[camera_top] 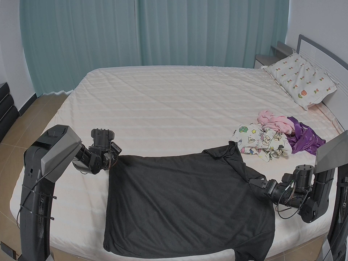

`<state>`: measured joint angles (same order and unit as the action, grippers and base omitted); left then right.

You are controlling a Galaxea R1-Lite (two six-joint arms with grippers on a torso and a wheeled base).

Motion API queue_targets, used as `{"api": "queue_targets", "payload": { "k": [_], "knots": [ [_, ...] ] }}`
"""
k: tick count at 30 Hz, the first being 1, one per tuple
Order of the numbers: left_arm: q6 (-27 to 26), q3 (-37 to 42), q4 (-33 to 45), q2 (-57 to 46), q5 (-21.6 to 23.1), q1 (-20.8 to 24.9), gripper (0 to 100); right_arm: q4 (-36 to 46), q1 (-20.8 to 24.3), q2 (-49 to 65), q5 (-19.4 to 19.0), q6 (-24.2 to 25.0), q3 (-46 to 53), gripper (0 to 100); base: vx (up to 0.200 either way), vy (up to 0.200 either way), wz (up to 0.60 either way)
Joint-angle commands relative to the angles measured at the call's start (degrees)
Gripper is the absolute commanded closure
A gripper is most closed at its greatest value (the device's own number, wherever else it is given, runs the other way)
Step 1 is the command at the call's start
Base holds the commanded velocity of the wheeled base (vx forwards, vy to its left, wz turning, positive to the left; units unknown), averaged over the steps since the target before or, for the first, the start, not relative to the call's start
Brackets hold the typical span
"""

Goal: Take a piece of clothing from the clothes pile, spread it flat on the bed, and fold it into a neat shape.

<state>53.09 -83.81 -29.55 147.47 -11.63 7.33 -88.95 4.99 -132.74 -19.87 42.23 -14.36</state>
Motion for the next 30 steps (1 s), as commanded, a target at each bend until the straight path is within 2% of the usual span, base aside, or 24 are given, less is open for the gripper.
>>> {"api": "queue_targets", "payload": {
  "k": [1, 3, 7, 11, 13, 14, 15, 19, 24, 30],
  "knots": [
    [0.4, -0.8, 1.0, 0.5, 0.4, 0.0, 0, -0.3, 0.7, 2.6, 0.7, 2.9, -2.3, 0, 0.000, 0.000, 0.00],
    [0.5, -0.6, 1.2, 0.3, 0.5, -0.2, 0, 0.3, 1.8, 2.8, 1.1, 4.1, -3.3, 0, 0.000, 0.000, 0.00],
    [3.3, 1.4, 1.7, -4.0, 0.6, -1.0, 0, 4.9, 5.8, 2.3, 5.5, 4.4, -11.0, 0, 0.000, 0.000, 0.00],
    [4.0, 8.0, 2.0, -10.9, 4.8, -1.1, 0, 19.8, 10.4, 3.4, 12.9, 4.5, -24.2, 0, 0.000, 0.000, 0.00],
    [4.9, 12.2, 1.9, -14.1, 7.1, -1.1, 0, 27.3, 12.6, 2.8, 15.5, 4.8, -31.3, 0, 0.000, 0.000, 0.00],
    [4.9, 12.2, 1.9, -14.1, 7.1, -1.1, 0, 27.3, 12.6, 2.8, 15.5, 4.8, -31.3, 0, 0.000, 0.000, 0.00],
    [6.4, 16.3, 1.6, -16.4, 8.5, -1.0, 0, 33.9, 14.3, 1.4, 17.1, 5.6, -37.8, 0, 0.000, 0.000, 0.00],
    [9.9, 26.3, -3.8, -20.1, 10.6, -0.9, 0, 43.1, 16.6, -2.6, 18.3, 8.2, -48.8, 0, 0.000, 0.000, 0.00],
    [12.3, 37.0, -14.2, -20.8, 12.2, -0.5, 0, 49.1, 17.9, -9.0, 21.5, 8.1, -57.9, 0, 0.000, 0.000, 0.00],
    [12.5, 40.3, -18.8, -19.9, 12.2, 0.2, 0, 54.2, 17.4, -14.3, 22.1, 8.0, -65.4, 0, 0.000, 0.000, 0.00]
  ]
}}
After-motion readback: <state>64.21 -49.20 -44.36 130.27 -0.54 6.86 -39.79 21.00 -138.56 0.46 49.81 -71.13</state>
